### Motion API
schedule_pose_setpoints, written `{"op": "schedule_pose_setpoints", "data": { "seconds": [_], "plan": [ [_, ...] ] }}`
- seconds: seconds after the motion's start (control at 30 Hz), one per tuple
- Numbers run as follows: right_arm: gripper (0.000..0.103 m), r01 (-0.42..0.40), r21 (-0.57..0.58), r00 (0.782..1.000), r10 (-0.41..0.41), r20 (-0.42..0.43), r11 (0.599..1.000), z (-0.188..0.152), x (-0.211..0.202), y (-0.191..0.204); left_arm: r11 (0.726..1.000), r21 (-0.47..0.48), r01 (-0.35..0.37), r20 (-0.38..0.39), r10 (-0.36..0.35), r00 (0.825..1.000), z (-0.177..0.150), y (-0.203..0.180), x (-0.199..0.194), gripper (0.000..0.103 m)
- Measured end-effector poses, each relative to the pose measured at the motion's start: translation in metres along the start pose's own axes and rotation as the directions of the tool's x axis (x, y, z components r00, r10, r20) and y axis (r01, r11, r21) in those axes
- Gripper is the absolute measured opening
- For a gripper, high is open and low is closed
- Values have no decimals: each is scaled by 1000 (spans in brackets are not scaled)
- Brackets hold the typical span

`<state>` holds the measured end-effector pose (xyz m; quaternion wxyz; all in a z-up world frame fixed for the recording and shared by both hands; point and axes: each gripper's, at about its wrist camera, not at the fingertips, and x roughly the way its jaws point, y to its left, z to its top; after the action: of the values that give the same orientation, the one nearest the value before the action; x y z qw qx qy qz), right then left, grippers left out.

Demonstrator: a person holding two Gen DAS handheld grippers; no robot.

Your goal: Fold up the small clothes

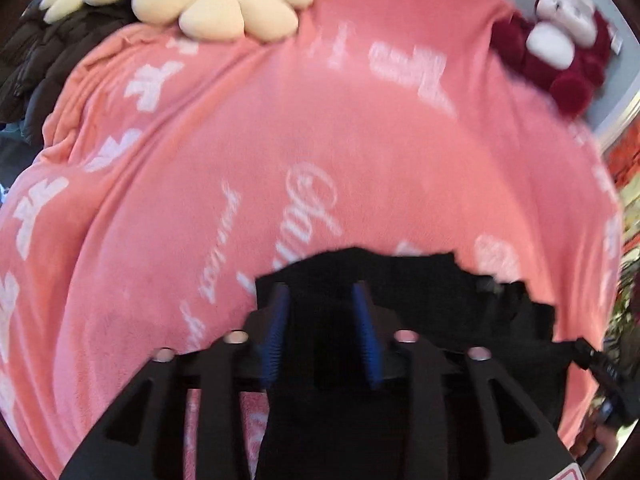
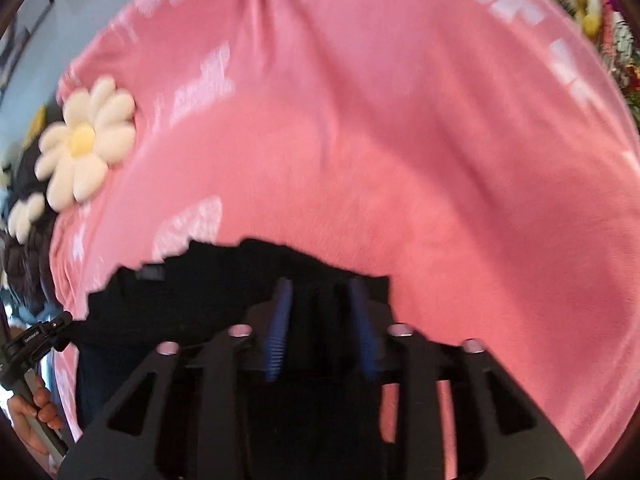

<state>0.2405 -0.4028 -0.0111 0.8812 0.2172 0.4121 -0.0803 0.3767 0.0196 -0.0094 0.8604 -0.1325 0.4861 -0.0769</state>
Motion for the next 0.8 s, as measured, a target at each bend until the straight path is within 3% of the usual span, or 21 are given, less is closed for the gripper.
{"op": "schedule_pose_setpoints", "data": {
  "seconds": [0.07,0.17,0.33,0.4,0.5,0.6,0.8],
  "plan": [
    [53,-21,-19,1000,21,6,1000,-13,-14,-2,1000,3,14,16,-14,1000,-6,2,-16,53],
    [56,-16,-64,1000,16,-12,998,-27,-18,0,998,25,60,4,-60,998,-26,-1,-33,62],
    [54,-44,-82,999,44,-4,996,-48,-32,7,987,20,158,-64,-156,986,-72,-8,-50,62],
    [49,-76,-93,997,73,-37,993,-57,-28,11,983,32,181,-99,-177,979,-90,-12,-47,68],
    [43,-95,-110,991,84,-100,989,-54,1,17,986,90,142,-183,-124,975,-104,-22,-15,67],
    [36,-95,-107,990,82,-116,990,-26,30,27,980,154,124,-117,-106,987,-80,-38,-3,67],
    [36,11,-26,999,-10,34,1000,50,36,25,992,113,60,56,-66,996,15,-54,4,69]
  ]
}}
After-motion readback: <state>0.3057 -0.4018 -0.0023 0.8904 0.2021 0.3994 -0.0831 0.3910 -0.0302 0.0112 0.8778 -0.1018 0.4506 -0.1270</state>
